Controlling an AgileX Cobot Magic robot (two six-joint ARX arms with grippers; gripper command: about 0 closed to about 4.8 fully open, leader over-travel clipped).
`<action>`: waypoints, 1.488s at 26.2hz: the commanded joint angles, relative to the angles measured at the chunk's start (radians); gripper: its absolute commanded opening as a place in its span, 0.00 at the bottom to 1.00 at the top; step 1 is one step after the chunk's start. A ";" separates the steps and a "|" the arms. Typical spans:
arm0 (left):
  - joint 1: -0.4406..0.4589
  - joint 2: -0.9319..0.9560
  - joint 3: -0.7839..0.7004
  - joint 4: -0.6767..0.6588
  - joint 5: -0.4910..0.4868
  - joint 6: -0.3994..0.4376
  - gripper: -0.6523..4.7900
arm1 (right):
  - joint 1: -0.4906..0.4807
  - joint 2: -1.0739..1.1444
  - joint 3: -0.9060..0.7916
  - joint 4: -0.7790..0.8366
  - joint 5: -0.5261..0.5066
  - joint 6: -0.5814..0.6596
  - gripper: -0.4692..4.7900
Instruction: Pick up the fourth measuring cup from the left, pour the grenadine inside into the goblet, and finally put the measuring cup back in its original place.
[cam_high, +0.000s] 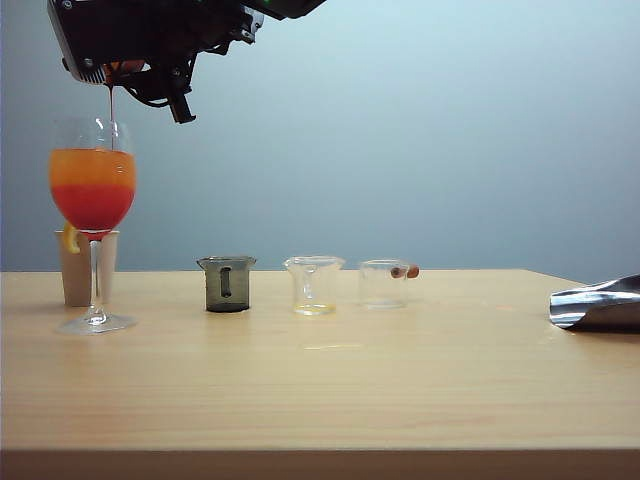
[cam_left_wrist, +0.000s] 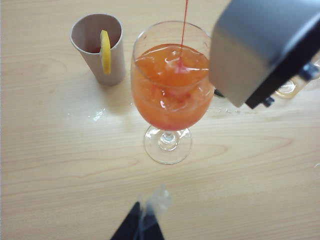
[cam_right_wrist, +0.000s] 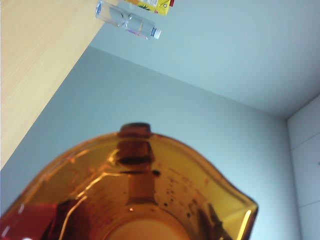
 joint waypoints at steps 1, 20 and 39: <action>0.001 -0.003 0.003 0.009 0.002 -0.004 0.12 | 0.001 -0.009 0.007 0.018 -0.003 -0.013 0.36; 0.001 -0.003 0.003 0.009 0.002 -0.004 0.12 | 0.003 -0.010 0.007 0.010 -0.037 0.239 0.36; 0.001 -0.003 0.003 0.009 0.002 -0.004 0.12 | -0.005 -0.013 0.007 0.011 -0.026 1.036 0.36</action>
